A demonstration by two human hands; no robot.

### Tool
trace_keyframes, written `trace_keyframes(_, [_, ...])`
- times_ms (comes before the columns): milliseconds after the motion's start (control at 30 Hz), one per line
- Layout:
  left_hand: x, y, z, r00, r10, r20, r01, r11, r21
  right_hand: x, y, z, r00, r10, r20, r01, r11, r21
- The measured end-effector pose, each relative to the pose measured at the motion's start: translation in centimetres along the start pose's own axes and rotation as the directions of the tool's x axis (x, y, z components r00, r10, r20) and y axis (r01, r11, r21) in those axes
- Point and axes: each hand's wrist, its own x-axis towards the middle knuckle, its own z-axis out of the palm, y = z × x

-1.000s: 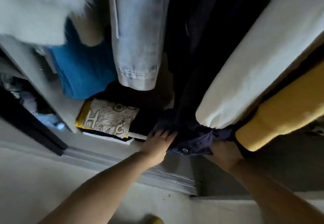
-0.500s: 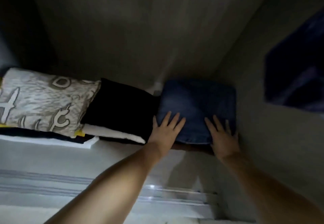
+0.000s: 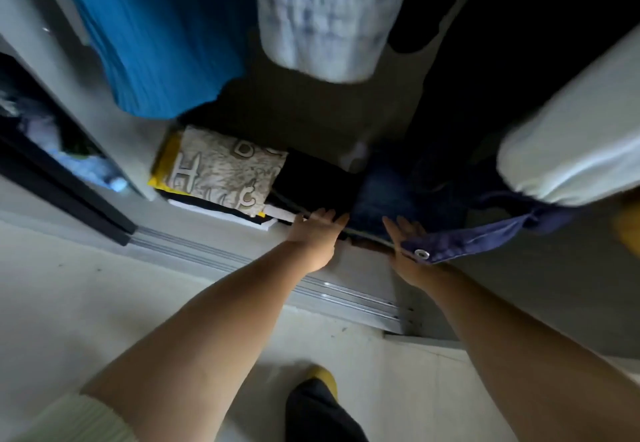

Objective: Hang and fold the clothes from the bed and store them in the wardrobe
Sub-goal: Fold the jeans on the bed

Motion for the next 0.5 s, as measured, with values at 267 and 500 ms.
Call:
trace_keyframes(267, [-13.7,-4.4,-10.3,0.995,-0.017,0.094,0.016,1.000,0.017,-8.8,-13.1,-1.4,0.960,0.021,0.279,0.142,0.823,-0.550])
trace_keyframes(500, [-22.5,-6.5,-19.9,0.998,-0.017,0.053,0.014,0.999,0.053,-15.4,-21.0,-6.3,0.976,-0.019,0.218,0.144,0.805,-0.575])
